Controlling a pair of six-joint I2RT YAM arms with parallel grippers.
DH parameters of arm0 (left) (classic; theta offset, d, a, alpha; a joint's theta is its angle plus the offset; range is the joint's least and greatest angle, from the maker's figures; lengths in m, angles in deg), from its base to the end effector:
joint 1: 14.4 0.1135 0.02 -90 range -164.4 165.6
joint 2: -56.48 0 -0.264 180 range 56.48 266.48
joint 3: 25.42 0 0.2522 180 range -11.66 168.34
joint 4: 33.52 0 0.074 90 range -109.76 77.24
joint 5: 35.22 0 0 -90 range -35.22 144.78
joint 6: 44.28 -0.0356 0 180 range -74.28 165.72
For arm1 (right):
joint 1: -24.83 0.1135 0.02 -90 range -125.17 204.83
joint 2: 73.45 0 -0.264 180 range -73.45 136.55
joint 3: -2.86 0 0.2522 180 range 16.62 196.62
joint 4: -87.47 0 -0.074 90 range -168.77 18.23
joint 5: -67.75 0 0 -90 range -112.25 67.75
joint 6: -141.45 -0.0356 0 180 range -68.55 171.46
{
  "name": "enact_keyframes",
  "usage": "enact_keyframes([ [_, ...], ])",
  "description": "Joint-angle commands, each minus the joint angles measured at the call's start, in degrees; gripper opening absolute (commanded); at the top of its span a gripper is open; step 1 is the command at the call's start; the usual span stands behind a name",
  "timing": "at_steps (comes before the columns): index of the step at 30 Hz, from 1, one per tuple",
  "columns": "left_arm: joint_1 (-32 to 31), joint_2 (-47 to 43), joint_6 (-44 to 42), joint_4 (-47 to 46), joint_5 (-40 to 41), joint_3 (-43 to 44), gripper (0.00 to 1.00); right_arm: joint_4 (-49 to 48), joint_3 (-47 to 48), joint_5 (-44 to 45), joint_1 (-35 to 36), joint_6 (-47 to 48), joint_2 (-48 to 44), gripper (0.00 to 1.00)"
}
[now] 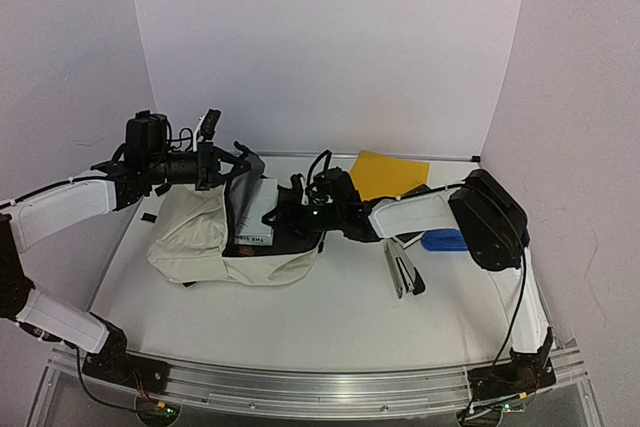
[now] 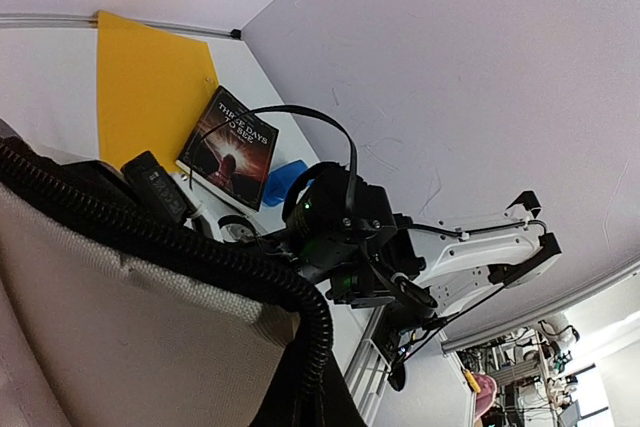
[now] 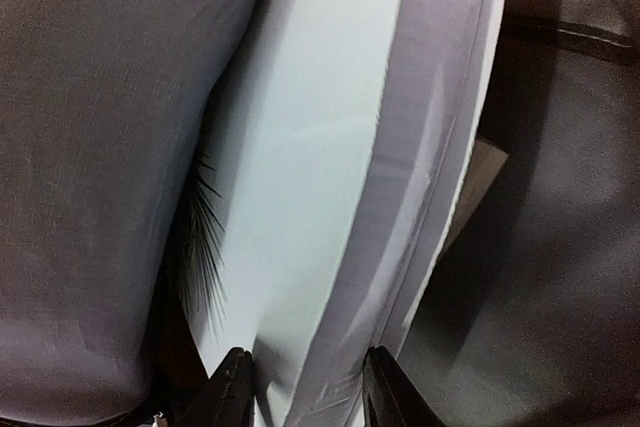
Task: Pack the student bag
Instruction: Place the book in the student bag.
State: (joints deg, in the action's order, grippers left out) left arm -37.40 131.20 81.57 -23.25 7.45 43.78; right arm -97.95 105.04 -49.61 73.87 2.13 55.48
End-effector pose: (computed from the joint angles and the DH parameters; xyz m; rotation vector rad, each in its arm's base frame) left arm 0.2621 -0.1397 0.3172 0.4168 1.9752 -1.4435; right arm 0.3216 0.3955 0.1669 -0.3654 2.2312 1.5077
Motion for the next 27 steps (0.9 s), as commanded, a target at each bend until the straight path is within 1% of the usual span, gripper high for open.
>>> enact_keyframes([
  [1, -1.5, 2.1, -2.1, -2.3, -3.5, 4.8, 0.00, -8.7, 5.2, -5.7, 1.8, -2.4, 4.0, 0.34],
  [4, -3.1, 4.1, -2.8, -2.1, -4.9, 6.4, 0.00, -9.6, 8.4, -6.8, 2.5, -2.4, 6.8, 0.34],
  [8, -4.5, 6.2, -3.4, -1.9, -5.7, 8.0, 0.00, -10.7, 9.8, -6.9, 2.6, -2.4, 8.5, 0.34],
  [12, -5.1, 7.0, -3.5, -1.9, -5.5, 8.5, 0.00, -11.0, 9.8, -6.5, 2.6, -1.9, 7.9, 0.35],
  [14, -5.1, 6.3, -4.0, -1.0, -4.1, 8.3, 0.00, -10.7, 8.6, -6.0, 2.6, -1.0, 6.2, 0.39],
  [16, -5.0, 4.7, -5.2, 1.2, -0.5, 8.0, 0.00, -9.7, 6.1, -4.5, 2.6, 0.8, 2.7, 0.45],
  [18, -4.8, 2.9, -6.4, 3.8, 5.3, 7.6, 0.00, -6.7, 4.4, -2.5, 2.6, 3.6, -0.2, 0.51],
  [19, -4.4, 1.9, -7.0, 7.9, 9.0, 7.6, 0.00, -5.3, 3.3, -1.1, 2.6, 5.0, -1.8, 0.56],
  [20, -3.6, 0.7, -7.4, 10.7, 14.4, 7.5, 0.00, -4.1, 1.5, 0.7, 2.4, 6.6, -4.0, 0.61],
  [21, -2.5, 0.0, -7.3, 12.6, 16.7, 7.1, 0.00, -2.3, 0.5, 2.3, 2.2, 7.7, -5.6, 0.64],
  [23, 0.0, -1.8, -6.4, 14.9, 18.9, 5.8, 0.00, 2.9, -0.9, 6.8, 1.8, 9.8, -8.0, 0.70],
  [25, 0.9, -4.5, -6.1, 16.5, 21.9, 4.3, 0.00, 7.5, -3.2, 11.8, 1.1, 11.7, -11.3, 0.75],
  [27, 1.1, -6.1, -6.1, 18.8, 24.9, 3.9, 0.00, 9.8, -5.0, 16.1, 0.4, 12.4, -13.5, 0.78],
])
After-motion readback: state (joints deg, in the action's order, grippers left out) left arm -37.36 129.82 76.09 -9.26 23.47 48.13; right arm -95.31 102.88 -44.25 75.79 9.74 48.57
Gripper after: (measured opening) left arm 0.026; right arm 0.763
